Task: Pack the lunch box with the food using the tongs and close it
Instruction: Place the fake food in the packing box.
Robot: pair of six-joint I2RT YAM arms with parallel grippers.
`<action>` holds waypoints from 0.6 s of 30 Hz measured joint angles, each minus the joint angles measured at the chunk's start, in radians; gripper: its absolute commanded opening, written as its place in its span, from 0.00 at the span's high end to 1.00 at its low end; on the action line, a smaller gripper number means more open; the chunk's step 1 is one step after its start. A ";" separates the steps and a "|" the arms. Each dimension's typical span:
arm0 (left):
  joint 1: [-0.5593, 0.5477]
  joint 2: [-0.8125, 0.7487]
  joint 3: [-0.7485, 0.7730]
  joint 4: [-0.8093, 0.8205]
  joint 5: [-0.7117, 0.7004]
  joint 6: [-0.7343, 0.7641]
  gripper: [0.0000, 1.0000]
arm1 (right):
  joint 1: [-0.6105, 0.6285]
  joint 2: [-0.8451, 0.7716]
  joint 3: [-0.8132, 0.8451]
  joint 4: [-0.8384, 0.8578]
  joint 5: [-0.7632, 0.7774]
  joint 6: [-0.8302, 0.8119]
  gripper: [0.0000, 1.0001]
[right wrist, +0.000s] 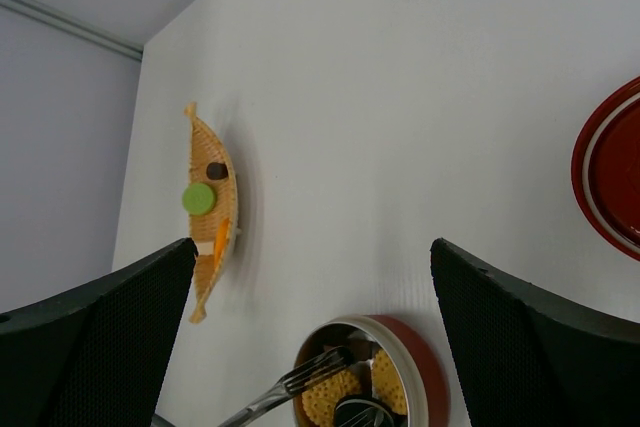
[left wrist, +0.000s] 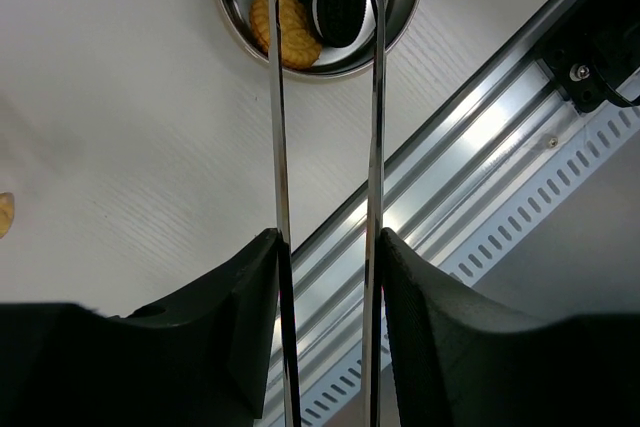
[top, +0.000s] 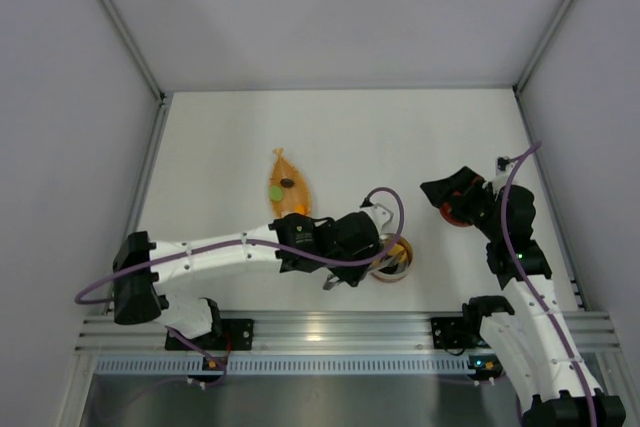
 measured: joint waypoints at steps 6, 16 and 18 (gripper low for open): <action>0.000 -0.003 0.031 -0.027 -0.024 0.011 0.52 | 0.000 0.000 0.000 0.000 0.000 0.000 0.00; 0.002 -0.076 0.092 -0.099 -0.173 0.009 0.51 | 0.000 0.001 0.000 0.000 0.000 0.000 0.01; 0.016 -0.101 0.099 -0.126 -0.214 -0.003 0.52 | 0.000 0.001 0.000 0.000 0.000 0.000 0.00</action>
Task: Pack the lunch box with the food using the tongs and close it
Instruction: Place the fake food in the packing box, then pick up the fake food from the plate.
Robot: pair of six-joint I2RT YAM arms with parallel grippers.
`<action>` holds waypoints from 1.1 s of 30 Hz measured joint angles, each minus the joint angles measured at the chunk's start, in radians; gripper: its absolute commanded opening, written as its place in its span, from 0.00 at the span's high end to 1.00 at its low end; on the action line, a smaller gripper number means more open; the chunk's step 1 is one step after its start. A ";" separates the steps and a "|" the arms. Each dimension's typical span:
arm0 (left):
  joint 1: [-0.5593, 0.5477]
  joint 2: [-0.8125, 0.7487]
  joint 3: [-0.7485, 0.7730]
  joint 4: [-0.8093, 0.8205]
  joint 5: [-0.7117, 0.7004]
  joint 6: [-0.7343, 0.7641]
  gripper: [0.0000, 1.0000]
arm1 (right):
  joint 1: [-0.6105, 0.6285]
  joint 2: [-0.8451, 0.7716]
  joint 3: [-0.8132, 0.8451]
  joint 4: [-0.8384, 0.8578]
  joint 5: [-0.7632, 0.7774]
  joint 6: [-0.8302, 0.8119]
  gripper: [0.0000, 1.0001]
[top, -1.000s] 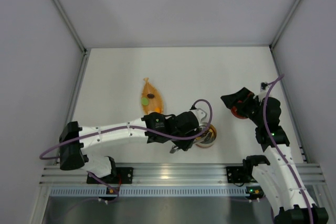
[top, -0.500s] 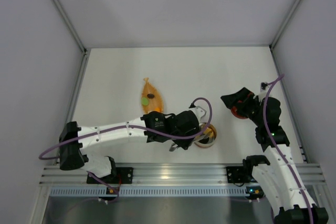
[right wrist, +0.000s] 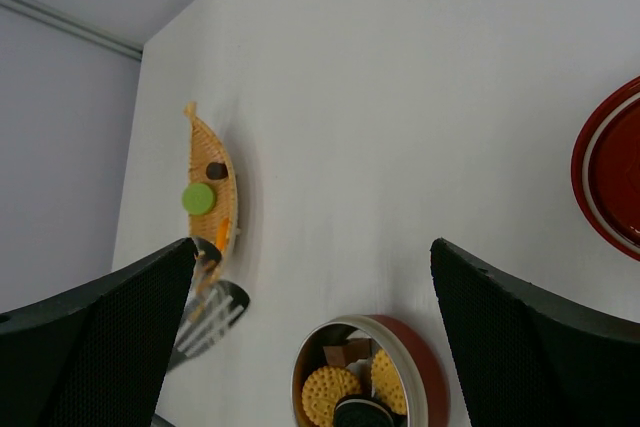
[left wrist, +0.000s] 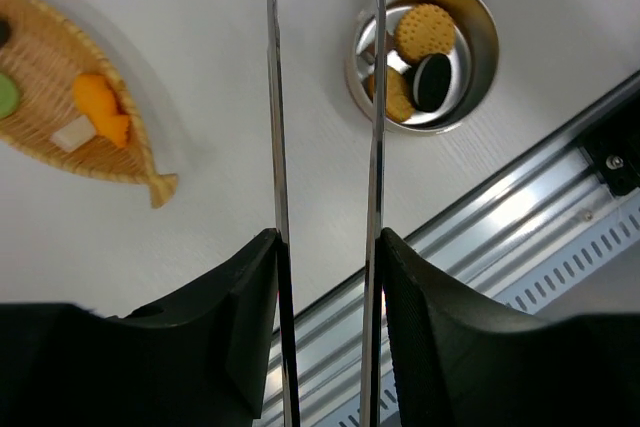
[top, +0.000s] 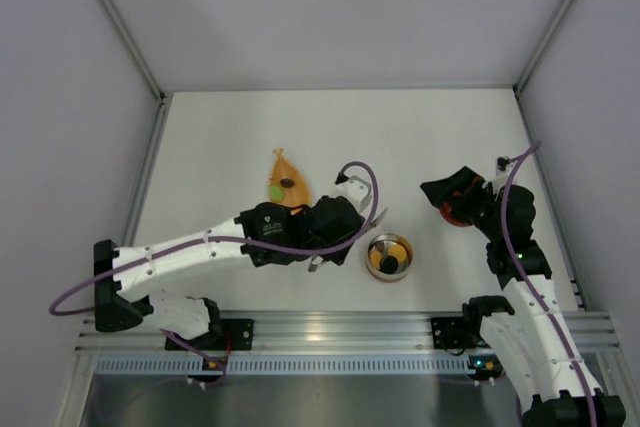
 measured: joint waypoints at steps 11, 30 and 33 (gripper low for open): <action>0.290 -0.161 -0.081 -0.145 -0.143 -0.022 0.52 | 0.000 0.000 0.000 0.001 0.000 0.001 0.01; 0.327 -0.171 -0.243 -0.174 -0.079 -0.009 0.52 | 0.000 0.000 0.000 0.008 0.000 0.002 0.01; 0.327 -0.172 -0.259 -0.176 -0.071 -0.010 0.53 | 0.000 0.000 0.000 0.008 0.000 0.002 0.01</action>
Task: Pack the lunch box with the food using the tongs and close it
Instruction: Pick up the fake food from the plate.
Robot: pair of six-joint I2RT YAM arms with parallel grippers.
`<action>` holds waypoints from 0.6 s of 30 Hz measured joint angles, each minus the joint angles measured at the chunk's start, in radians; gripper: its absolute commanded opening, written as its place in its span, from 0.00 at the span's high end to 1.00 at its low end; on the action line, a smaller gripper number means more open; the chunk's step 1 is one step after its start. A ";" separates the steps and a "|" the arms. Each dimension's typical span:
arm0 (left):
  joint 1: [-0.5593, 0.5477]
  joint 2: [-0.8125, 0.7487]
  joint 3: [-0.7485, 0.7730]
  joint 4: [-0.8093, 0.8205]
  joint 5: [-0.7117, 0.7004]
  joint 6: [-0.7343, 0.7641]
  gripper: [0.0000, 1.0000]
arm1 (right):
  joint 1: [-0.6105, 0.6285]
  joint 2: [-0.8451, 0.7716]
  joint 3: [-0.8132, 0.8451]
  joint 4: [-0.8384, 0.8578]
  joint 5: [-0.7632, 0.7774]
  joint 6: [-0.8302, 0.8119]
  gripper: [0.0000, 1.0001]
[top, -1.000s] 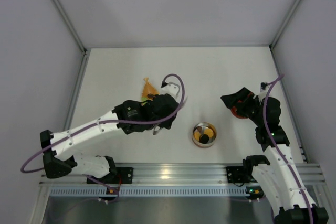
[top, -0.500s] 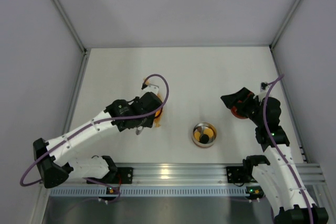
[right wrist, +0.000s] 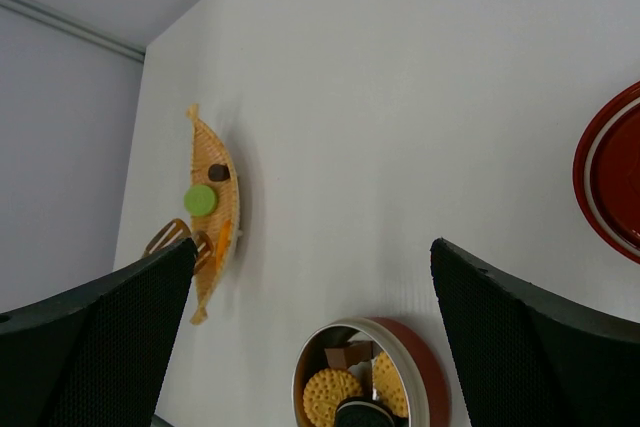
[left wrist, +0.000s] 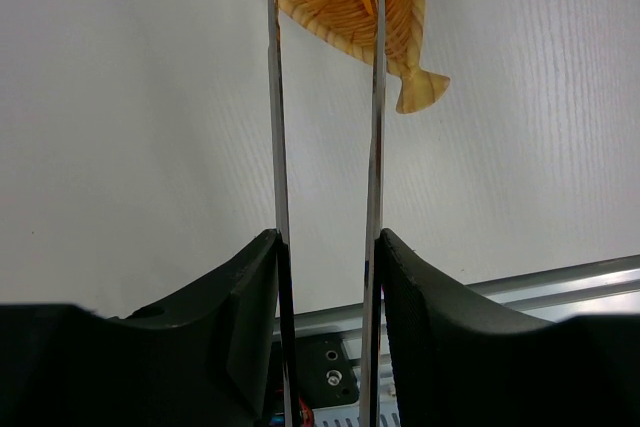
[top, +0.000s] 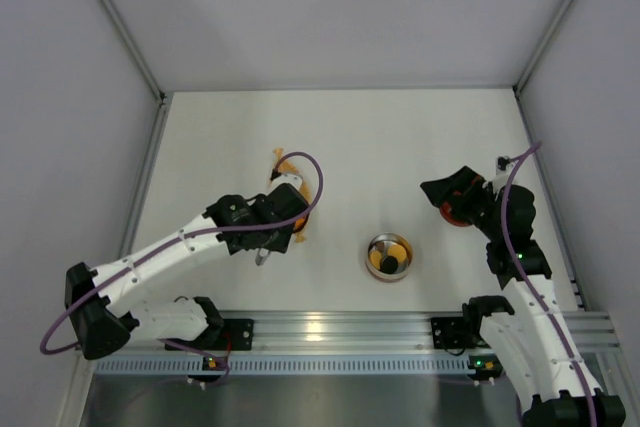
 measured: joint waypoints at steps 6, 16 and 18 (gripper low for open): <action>0.000 -0.007 -0.007 -0.005 0.007 -0.002 0.52 | 0.000 0.000 0.000 0.001 0.000 0.000 0.01; 0.000 -0.006 -0.007 -0.005 0.007 -0.014 0.52 | 0.000 0.000 0.000 0.003 0.000 0.000 0.01; 0.000 -0.005 -0.007 -0.006 0.007 -0.014 0.52 | 0.000 0.000 -0.005 0.011 0.000 0.000 0.01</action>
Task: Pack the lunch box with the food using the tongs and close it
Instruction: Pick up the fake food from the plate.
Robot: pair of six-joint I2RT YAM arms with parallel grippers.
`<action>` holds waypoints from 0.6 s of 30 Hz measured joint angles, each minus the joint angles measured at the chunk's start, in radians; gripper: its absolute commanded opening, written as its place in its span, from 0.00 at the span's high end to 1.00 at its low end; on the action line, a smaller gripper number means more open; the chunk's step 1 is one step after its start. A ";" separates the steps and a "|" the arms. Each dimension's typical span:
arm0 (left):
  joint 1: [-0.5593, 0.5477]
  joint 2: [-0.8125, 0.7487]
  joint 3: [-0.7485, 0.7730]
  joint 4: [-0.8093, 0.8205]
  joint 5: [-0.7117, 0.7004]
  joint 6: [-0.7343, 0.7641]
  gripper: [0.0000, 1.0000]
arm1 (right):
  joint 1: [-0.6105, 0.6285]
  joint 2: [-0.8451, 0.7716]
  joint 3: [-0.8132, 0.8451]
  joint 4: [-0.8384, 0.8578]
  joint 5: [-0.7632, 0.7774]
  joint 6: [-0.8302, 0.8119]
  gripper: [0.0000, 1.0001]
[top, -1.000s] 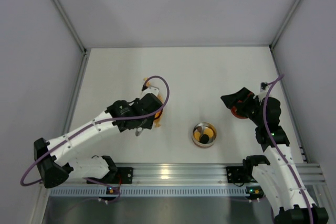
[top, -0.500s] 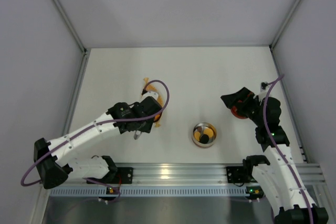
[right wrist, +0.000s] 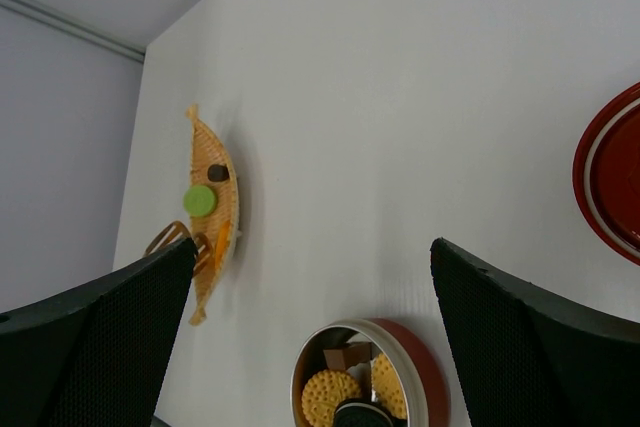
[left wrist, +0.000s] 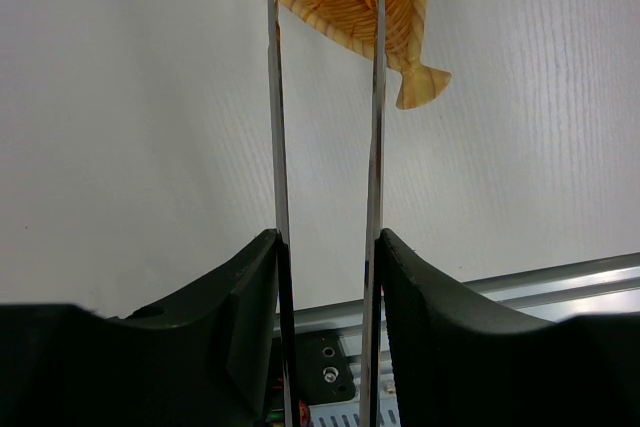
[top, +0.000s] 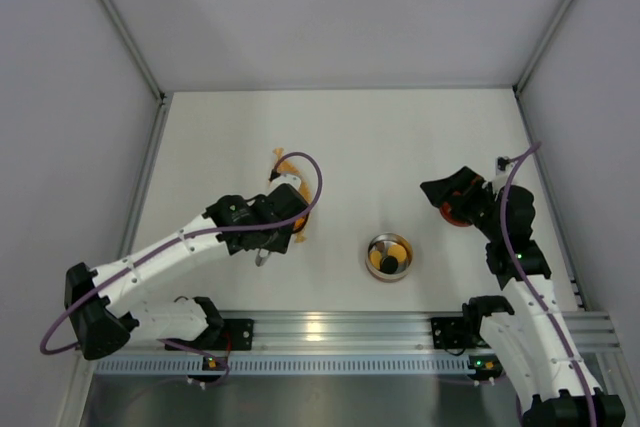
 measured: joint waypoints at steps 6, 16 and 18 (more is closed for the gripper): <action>0.011 0.004 0.000 -0.003 0.000 0.000 0.52 | 0.000 0.001 -0.008 0.005 0.000 0.000 0.01; 0.039 0.037 0.000 -0.021 0.004 0.001 0.53 | 0.000 0.015 -0.008 0.005 0.000 -0.002 0.00; 0.042 0.046 0.000 -0.021 0.004 0.001 0.53 | 0.000 0.017 -0.008 0.005 0.000 -0.002 0.01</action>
